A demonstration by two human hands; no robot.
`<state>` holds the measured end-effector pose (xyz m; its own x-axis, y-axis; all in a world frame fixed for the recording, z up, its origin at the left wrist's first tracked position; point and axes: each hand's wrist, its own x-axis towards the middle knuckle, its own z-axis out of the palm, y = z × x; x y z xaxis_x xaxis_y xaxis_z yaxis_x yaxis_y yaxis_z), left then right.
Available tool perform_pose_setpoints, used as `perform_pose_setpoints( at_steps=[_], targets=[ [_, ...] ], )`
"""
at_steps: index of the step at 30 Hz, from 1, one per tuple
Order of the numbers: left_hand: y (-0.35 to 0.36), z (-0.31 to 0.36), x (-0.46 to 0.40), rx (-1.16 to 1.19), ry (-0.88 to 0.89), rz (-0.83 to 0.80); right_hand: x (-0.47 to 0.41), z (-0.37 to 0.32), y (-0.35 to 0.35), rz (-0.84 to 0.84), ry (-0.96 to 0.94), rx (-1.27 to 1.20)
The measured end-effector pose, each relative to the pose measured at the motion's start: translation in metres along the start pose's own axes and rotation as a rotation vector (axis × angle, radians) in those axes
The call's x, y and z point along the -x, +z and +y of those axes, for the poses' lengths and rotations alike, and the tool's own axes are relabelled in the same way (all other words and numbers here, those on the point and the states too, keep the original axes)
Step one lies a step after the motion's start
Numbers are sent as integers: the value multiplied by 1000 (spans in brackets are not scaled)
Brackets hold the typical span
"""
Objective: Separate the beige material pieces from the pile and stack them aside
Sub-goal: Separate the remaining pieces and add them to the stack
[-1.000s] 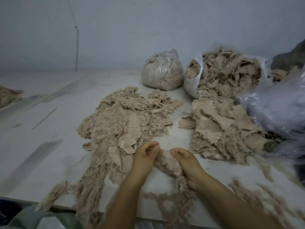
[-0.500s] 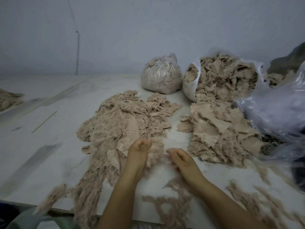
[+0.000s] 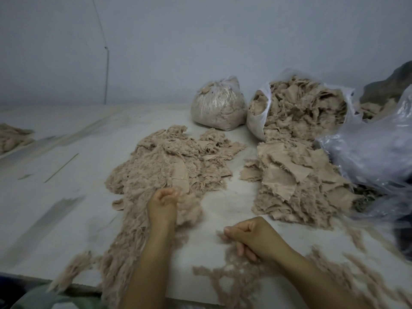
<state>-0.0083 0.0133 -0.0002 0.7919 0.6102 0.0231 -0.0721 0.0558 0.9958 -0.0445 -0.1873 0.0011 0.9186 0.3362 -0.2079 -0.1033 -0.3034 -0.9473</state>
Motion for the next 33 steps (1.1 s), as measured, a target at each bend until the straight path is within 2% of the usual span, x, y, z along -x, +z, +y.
perform_pose_setpoints(
  at_steps=[3,5,7,9,11,13,14,17,18,19,23,25,29,31,33],
  targets=[
    [1,6,0,-73,-1,-151,-7,-1,-2,116,-102,422],
    [12,6,12,-39,-114,-285,-13,-6,8,156,-270,591],
    [18,4,22,81,-284,-415,-22,-4,21,182,-466,622],
    [17,4,23,215,-423,-456,-29,-2,25,346,-568,451],
    [13,4,18,244,-472,-398,-35,-3,21,436,-407,90],
    [9,1,16,176,-435,-379,-39,-8,16,337,-187,-272],
    [7,1,18,115,-386,-445,-40,-9,14,270,-108,-412],
    [11,0,32,-18,-277,-769,-38,-14,14,147,-31,-533],
    [16,-3,34,12,-281,-795,-39,-13,14,141,-34,-518],
    [20,-4,36,38,-275,-753,-40,-12,14,149,-45,-493],
    [30,-2,28,119,-248,-360,-44,-6,3,271,-92,-388],
    [29,-2,21,151,-208,-314,-45,-6,-5,279,-138,-368],
    [27,1,9,62,-117,-282,-48,-17,-23,311,-209,-220],
    [17,2,-2,-10,-51,-230,-53,-28,-47,440,-201,-172],
    [-1,1,-17,-259,118,-149,-55,-44,-81,645,-239,-141]
  ],
)
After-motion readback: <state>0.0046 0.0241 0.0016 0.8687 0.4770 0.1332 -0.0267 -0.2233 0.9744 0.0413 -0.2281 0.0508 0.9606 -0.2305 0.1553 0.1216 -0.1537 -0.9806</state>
